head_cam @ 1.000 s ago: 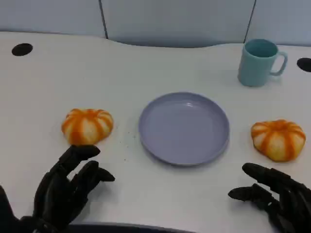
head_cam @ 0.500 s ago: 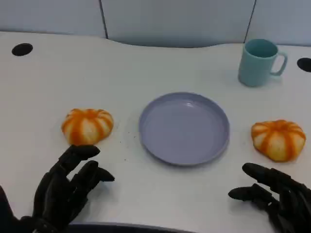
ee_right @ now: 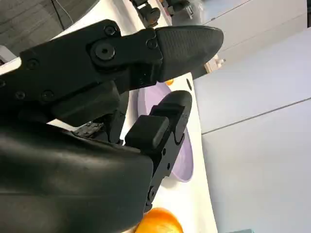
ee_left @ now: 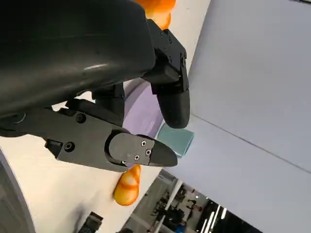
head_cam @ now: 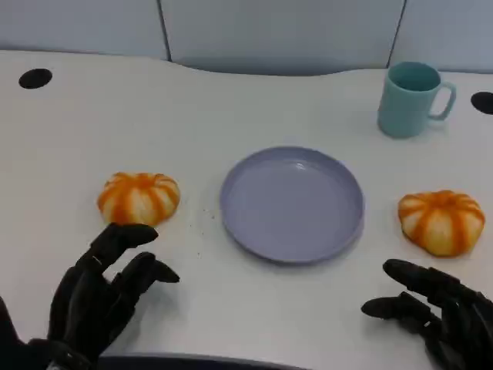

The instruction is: Grasp the bread from the table and place it into the plate.

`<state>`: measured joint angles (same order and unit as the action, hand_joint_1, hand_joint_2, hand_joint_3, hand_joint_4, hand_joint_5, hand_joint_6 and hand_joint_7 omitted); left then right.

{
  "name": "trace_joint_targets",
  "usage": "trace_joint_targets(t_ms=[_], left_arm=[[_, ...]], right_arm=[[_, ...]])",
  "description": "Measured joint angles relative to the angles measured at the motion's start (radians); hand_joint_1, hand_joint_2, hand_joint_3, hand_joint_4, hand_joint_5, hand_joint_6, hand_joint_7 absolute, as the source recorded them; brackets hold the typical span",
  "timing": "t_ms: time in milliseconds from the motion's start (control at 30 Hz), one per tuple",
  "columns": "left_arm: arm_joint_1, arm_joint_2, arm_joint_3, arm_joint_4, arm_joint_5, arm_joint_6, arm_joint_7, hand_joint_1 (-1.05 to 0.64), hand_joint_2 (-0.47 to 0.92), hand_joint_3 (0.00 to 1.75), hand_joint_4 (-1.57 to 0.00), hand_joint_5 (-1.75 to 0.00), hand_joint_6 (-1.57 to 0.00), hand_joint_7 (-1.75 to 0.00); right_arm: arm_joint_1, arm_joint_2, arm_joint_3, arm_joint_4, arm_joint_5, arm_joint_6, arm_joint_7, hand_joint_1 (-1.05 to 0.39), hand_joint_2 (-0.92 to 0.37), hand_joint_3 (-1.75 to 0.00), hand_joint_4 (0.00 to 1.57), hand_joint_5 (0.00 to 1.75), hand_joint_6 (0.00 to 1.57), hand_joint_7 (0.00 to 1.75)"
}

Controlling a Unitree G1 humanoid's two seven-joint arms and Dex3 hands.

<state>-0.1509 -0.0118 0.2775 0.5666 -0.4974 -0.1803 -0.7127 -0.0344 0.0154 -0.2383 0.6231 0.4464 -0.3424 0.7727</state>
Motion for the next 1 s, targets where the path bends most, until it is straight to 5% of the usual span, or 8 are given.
trace_joint_targets(t_ms=[233, 300, 467, 533, 800, 1000], left_arm=[[0.004, 0.015, -0.052, -0.045, 0.130, -0.122, 0.046, -0.34, 0.92, 0.14, -0.19, -1.53, -0.27, -1.10], [0.006, 0.028, -0.071, -0.064, 0.170, -0.154, 0.064, -0.31, 0.92, 0.12, -0.18, -1.44, -0.31, -0.92], [0.005, 0.065, -0.091, -0.069, 0.203, -0.231, 0.065, -0.23, 0.92, 0.05, -0.28, -0.83, -0.50, -0.24], [0.005, 0.079, -0.104, -0.080, 0.230, -0.255, 0.075, -0.16, 0.91, 0.04, -0.29, -0.74, -0.52, -0.13], [-0.027, 0.157, -0.150, -0.133, 0.427, -0.388, 0.200, -0.17, 0.88, 0.04, -0.16, -0.62, -0.46, -0.02], [-0.086, 0.260, -0.192, -0.148, 0.616, -0.504, 0.305, -0.16, 0.85, 0.04, -0.04, -0.71, -0.40, 0.00]], right_arm=[[0.003, 0.005, 0.003, -0.011, 0.002, 0.016, 0.001, -0.75, -0.92, -0.31, 0.63, 0.85, 0.93, 0.00], [0.003, 0.006, 0.003, -0.011, 0.001, 0.016, 0.001, -0.75, -0.92, -0.32, 0.62, 0.85, 0.93, 0.00], [0.004, 0.007, 0.002, -0.017, 0.003, 0.026, 0.000, -0.75, -0.92, -0.31, 0.65, 0.85, 0.93, 0.00], [0.004, 0.007, 0.003, -0.019, 0.002, 0.030, -0.001, -0.75, -0.92, -0.32, 0.64, 0.85, 0.93, 0.00], [0.004, 0.011, 0.003, -0.017, 0.000, 0.023, -0.003, -0.75, -0.92, -0.31, 0.64, 0.84, 0.93, 0.01], [0.003, 0.015, 0.003, -0.017, -0.001, 0.022, -0.005, -0.74, -0.92, -0.31, 0.64, 0.83, 0.93, 0.00]])
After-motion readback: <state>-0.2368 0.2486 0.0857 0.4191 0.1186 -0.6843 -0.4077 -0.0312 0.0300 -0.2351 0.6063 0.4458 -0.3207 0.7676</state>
